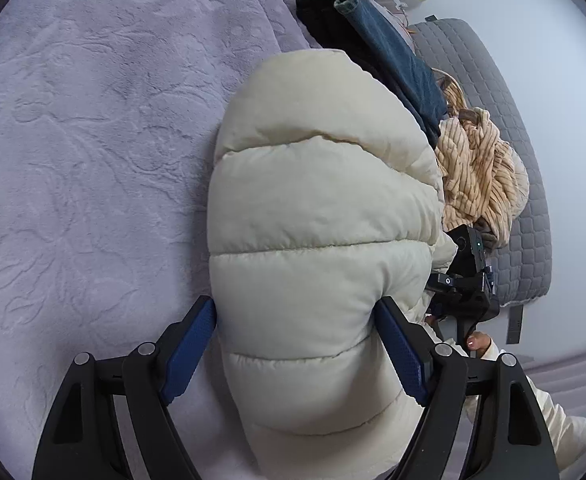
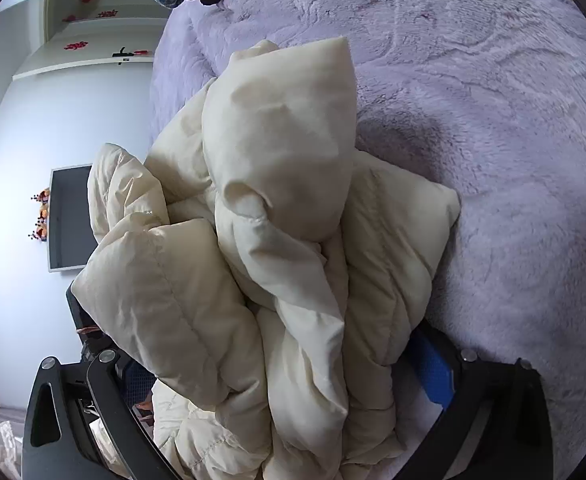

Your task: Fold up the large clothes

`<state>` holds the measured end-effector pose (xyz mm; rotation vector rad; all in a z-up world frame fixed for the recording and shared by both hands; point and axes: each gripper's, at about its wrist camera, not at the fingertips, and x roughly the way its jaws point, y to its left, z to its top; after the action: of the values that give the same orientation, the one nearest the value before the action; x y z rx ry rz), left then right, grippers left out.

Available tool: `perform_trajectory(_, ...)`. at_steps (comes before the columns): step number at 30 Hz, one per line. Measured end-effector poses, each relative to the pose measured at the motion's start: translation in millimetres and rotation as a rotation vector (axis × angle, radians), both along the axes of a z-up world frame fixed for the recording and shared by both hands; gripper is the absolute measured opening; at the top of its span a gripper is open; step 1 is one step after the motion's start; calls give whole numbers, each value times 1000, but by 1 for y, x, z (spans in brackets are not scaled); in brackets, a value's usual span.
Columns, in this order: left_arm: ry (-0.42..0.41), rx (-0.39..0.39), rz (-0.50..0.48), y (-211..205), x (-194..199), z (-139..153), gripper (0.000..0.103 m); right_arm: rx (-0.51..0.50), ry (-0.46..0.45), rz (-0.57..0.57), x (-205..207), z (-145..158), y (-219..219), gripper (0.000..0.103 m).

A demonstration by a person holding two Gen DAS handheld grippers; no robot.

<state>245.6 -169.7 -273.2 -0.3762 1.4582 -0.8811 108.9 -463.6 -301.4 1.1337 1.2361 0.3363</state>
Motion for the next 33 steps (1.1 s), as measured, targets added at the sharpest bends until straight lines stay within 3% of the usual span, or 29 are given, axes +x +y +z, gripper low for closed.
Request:
perform_trajectory(1, -5, 0, -5, -4, 0, -3, 90, -2, -1, 1, 1, 0, 1, 103)
perform_trajectory(5, -18, 1, -34, -22, -2, -11, 95, -10, -11, 14, 6, 3, 10, 103)
perform_trajectory(13, -96, 103, -49, -53, -13, -12, 97, -28, -7, -11, 15, 4, 24, 102)
perform_trajectory(16, -132, 137, -43, -56, -18, -4, 94, -32, 5, -26, 15, 6, 24, 90)
perform_trajectory(18, -157, 158, -46, -58, -22, -1, 92, -17, 9, -38, 13, 8, 24, 72)
perform_trajectory(21, -186, 180, -57, -59, -26, 7, 88, -15, 1, -38, 12, 15, 29, 60)
perform_trajectory(33, -238, 215, -50, -20, -42, 62, 86, 38, -29, -39, 6, 58, 69, 56)
